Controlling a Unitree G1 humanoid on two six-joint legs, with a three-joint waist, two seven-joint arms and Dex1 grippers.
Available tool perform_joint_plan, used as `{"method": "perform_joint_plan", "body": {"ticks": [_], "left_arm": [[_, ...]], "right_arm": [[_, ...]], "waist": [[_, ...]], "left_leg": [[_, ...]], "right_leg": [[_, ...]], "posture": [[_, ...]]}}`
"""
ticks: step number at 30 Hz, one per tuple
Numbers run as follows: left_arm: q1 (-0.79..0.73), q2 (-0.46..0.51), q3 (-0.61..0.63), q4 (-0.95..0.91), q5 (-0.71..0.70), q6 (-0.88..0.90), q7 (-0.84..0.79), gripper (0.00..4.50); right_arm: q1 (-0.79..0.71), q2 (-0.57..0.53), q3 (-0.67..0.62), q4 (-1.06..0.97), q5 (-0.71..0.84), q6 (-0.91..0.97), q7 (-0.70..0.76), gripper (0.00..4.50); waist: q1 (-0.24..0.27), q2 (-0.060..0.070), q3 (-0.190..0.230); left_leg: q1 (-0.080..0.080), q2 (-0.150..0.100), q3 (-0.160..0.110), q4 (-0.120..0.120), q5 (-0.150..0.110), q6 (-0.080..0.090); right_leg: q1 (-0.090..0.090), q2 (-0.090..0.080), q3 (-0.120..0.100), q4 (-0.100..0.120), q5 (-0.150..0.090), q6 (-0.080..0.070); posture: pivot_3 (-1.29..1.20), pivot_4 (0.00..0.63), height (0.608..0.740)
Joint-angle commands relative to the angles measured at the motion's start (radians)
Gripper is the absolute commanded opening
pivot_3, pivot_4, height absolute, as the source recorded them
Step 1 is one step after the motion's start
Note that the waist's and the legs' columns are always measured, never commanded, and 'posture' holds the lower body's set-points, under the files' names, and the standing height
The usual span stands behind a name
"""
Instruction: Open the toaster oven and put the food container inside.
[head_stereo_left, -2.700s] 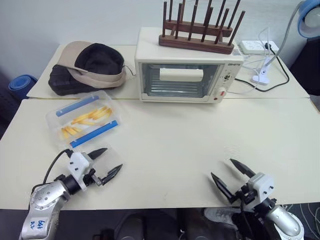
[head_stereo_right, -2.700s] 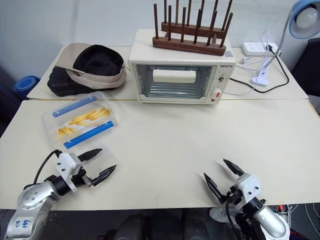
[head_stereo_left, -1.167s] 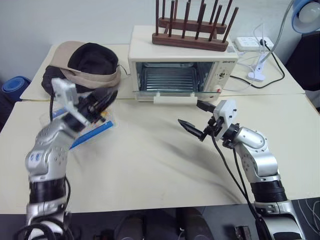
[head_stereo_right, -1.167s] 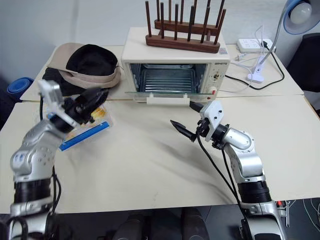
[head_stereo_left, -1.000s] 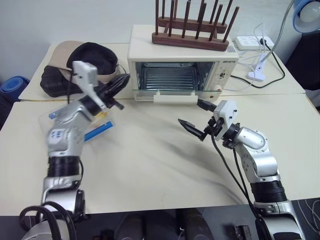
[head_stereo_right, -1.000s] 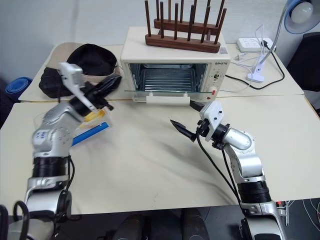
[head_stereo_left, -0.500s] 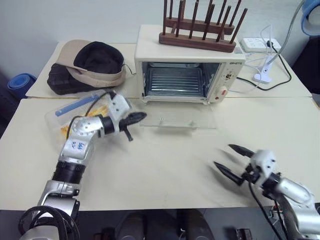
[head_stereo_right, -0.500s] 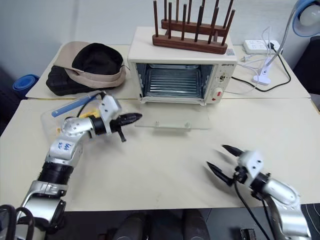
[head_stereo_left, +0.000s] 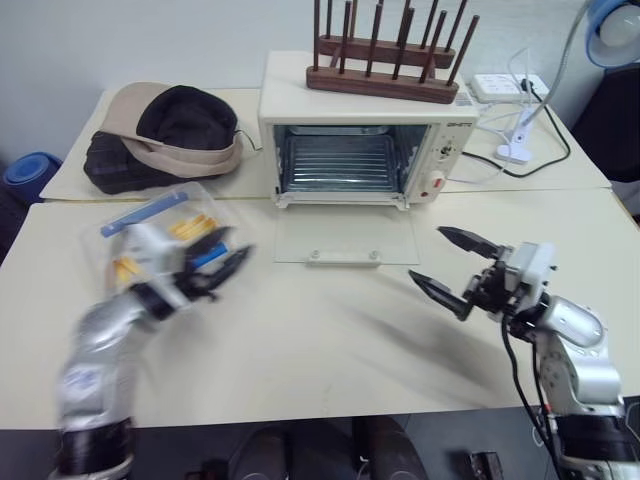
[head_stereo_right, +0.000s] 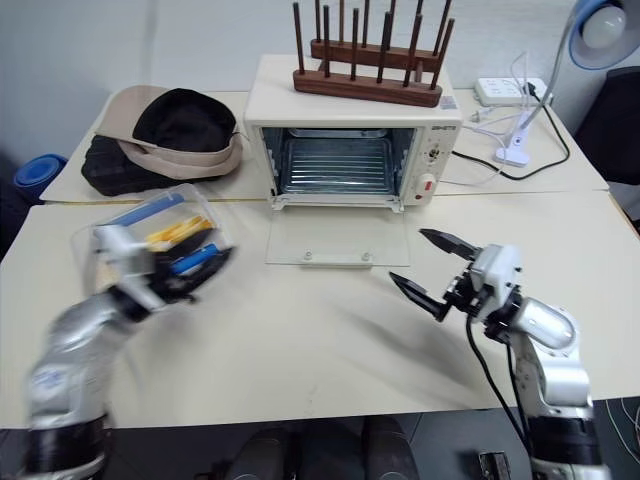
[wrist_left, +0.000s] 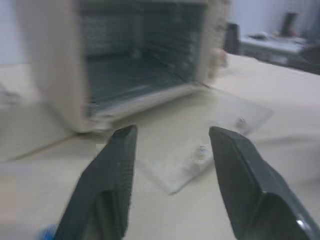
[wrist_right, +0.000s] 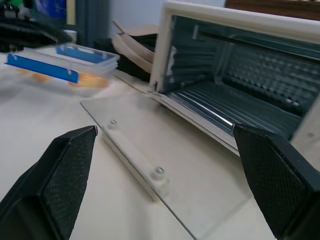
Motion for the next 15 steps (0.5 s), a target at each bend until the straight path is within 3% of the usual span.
{"method": "perform_joint_plan", "body": {"ticks": [1,4,7,15], "left_arm": [[0.144,0.065,0.313,0.021,-0.112,0.08,0.037,3.7],[0.275,0.125,0.485,0.114,-0.131,0.184,0.084,4.42],[0.298,0.174,0.55,0.149,-0.132,0.294,0.191,4.42],[0.054,0.363,0.413,0.17,-0.255,0.744,0.396,4.42]], "right_arm": [[-0.036,0.028,0.031,-0.04,0.037,-0.02,0.031,4.5],[-0.082,0.062,0.074,-0.061,0.052,-0.011,0.042,4.5],[-0.125,0.083,0.107,-0.067,0.048,-0.014,0.053,4.5],[-0.144,0.078,0.116,-0.05,0.039,0.0,0.056,4.5]], "waist": [[0.0,0.0,0.0],[-0.003,0.0,0.0],[0.004,0.0,0.0],[0.019,-0.003,-0.001]], "left_leg": [[0.0,0.0,0.0,0.0,0.0,0.001],[0.0,0.0,0.001,0.0,-0.003,0.004],[0.001,0.0,0.0,0.0,-0.005,0.006],[0.0,-0.003,-0.012,0.0,-0.004,0.002]], "right_leg": [[0.0,0.0,0.0,0.0,0.0,0.0],[0.0,0.0,0.001,-0.001,0.0,-0.001],[0.0,-0.001,0.0,-0.003,-0.001,-0.002],[0.003,-0.013,-0.011,-0.001,-0.003,-0.006]], "posture": [[0.0,0.15,0.74],[0.0,0.15,0.74],[0.0,0.15,0.74],[0.0,0.15,0.74]]}}
